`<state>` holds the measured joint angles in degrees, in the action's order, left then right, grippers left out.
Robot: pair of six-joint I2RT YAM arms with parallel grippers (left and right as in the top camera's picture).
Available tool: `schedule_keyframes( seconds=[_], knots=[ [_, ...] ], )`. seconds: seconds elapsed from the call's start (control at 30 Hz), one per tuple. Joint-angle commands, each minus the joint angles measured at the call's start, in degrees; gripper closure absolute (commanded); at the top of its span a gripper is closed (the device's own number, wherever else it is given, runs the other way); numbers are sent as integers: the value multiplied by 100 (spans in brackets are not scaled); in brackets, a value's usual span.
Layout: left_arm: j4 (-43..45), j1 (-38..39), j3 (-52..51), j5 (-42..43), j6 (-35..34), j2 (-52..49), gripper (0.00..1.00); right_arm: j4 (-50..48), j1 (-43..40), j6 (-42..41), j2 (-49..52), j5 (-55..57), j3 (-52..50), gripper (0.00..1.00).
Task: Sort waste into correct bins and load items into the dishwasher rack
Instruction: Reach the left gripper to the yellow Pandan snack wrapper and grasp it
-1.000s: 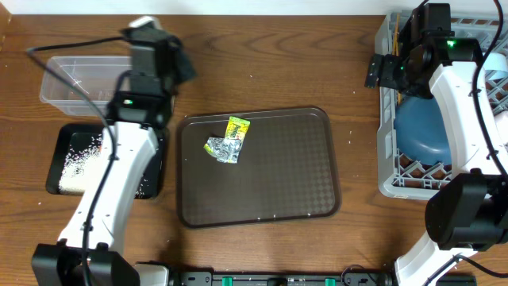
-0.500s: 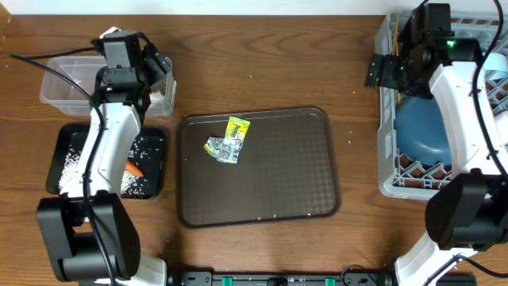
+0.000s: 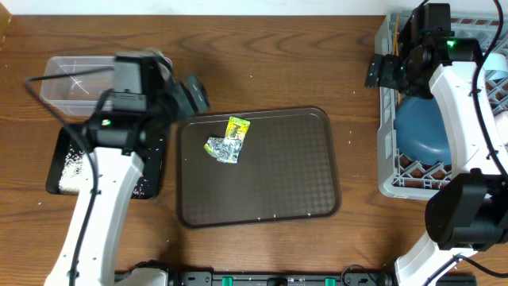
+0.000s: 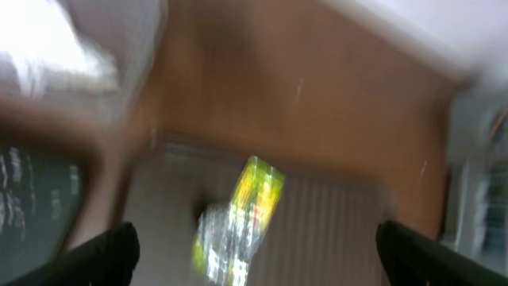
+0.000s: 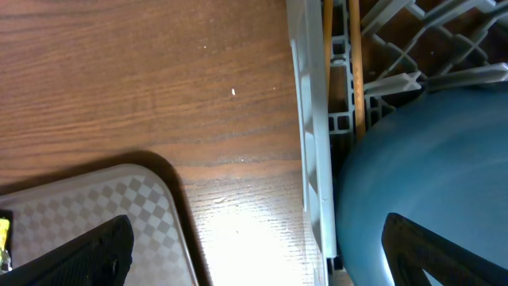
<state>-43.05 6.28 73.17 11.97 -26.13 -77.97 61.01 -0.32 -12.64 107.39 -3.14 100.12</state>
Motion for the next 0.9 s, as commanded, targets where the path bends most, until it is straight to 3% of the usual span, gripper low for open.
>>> schedule_keyframes(
  seconds=[0.0, 0.5, 0.63, 0.87],
  knots=[
    [-487, 232, -214, 66, -365, -439, 2, 11, 0, -59, -131, 13, 68, 1],
    [535, 540, -667, 391, -199, -2581, 4, 11, 2, -59, -131, 11, 68, 1],
    [608, 538, -667, 409, -197, -2618, 29, 11, 0, -59, -131, 13, 68, 1],
    [621, 522, -614, 387, -199, -2605, 85, 11, 0, -59, -131, 11, 68, 1]
  ],
)
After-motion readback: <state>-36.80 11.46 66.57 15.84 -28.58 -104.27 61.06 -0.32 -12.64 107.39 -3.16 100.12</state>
